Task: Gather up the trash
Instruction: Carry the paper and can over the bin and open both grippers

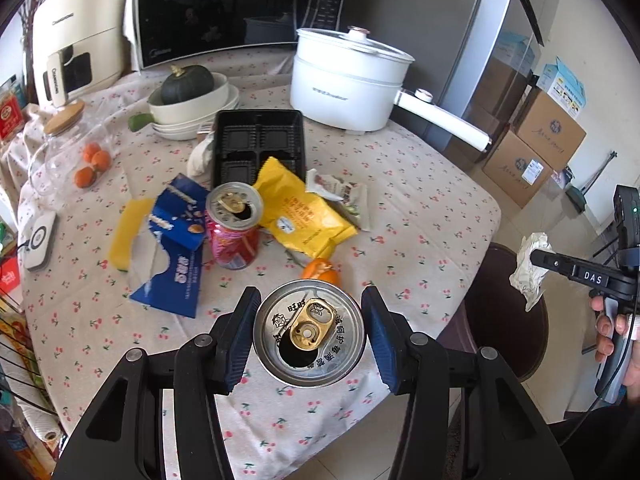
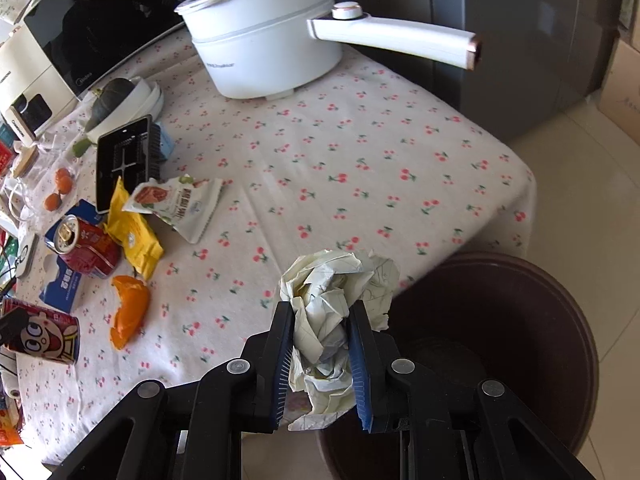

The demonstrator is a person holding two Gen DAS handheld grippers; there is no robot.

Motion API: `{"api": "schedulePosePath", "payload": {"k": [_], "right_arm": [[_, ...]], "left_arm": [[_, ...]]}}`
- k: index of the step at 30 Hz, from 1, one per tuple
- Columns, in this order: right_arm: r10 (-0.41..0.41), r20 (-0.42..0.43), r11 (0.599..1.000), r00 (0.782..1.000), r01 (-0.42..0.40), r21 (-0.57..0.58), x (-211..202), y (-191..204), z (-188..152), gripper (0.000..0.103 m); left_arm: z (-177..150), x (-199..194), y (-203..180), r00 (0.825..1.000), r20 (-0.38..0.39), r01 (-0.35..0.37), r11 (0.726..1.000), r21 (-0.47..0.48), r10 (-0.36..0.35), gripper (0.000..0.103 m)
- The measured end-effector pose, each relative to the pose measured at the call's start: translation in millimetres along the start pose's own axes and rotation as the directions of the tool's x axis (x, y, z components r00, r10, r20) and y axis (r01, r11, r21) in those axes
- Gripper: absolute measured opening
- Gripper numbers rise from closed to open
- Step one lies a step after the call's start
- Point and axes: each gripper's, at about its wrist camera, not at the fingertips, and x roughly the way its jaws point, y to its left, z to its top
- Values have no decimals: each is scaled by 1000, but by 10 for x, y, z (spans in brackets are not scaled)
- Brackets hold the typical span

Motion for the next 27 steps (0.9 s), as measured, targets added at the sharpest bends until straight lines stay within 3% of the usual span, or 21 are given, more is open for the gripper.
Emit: {"api": "schedulePosePath", "payload": {"k": [9, 14, 27], "right_arm": [[-78, -86, 995, 993, 84, 63, 11, -759, -450, 24], [-102, -131, 989, 986, 115, 96, 54, -1068, -651, 25], [-142, -146, 984, 979, 156, 87, -21, -1375, -890, 25]], "left_arm": [[12, 179, -812, 995, -16, 98, 991, 96, -97, 55], [-83, 301, -1171, 992, -43, 121, 979, 166, -116, 55], [-253, 535, -1831, 979, -95, 199, 943, 265, -179, 55]]}}
